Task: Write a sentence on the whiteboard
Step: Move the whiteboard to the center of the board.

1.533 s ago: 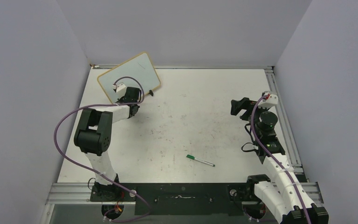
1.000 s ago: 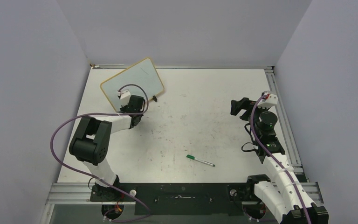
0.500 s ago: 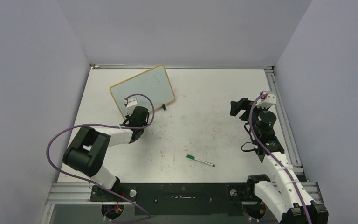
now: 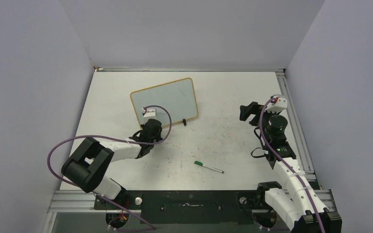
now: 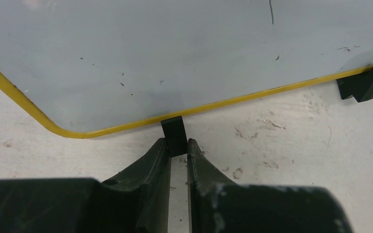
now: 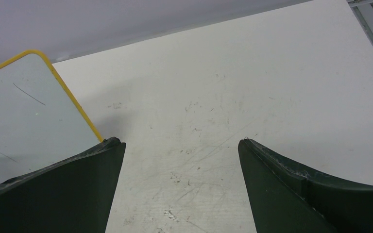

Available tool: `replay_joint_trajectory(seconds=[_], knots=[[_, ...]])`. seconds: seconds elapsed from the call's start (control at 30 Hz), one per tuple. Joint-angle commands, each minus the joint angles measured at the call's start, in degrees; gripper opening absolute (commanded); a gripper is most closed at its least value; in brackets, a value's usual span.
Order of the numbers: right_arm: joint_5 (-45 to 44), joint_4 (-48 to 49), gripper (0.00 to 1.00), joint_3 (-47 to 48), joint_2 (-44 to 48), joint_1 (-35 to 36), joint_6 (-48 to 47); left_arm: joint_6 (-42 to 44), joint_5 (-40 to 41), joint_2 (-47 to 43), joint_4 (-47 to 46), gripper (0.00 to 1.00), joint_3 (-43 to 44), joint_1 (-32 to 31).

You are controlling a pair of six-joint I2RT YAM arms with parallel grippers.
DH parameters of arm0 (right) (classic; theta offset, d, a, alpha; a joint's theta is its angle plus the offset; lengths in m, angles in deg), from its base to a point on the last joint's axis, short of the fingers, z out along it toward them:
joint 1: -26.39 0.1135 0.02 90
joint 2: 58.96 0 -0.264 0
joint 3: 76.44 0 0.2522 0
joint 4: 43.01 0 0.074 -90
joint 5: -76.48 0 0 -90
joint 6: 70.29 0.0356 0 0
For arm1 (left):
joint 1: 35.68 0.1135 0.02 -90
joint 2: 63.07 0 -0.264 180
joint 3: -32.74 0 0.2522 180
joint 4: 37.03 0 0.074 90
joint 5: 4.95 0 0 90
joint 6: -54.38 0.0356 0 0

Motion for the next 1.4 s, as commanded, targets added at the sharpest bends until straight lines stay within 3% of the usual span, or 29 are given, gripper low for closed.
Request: replay_joint_trajectory(seconds=[0.0,0.5,0.77,0.93,1.07,1.2,1.37], knots=[[0.9,2.0,0.9,2.1,-0.8,-0.1,-0.8,2.8,-6.0,-0.8,-2.0,0.0,-0.8,-4.4],[0.7,1.8,0.9,2.2,-0.7,-0.1,-1.0,-1.7,-4.2,2.3,2.0,0.0,3.0,-16.5],[0.5,1.4,0.9,2.1,-0.4,-0.1,-1.1,-4.6,-3.7,-0.1,8.1,0.01,4.2,-18.6],[0.4,1.1,0.9,2.3,0.1,-0.1,-1.2,-4.8,-2.6,-4.5,11.6,0.38,4.0,-20.6],[0.2,0.1,0.9,2.4,1.1,-0.1,-1.4,-5.2,-1.9,-9.7,13.8,0.59,2.9,-20.8],[0.7,-1.5,0.9,2.8,2.4,-0.1,-1.3,-3.8,-2.0,-16.2,16.9,0.7,1.5,-21.6],[2.4,-4.8,0.9,4.1,4.8,-0.1,-0.2,5.9,-6.7,-24.0,13.2,0.82,-0.2,-26.1]])
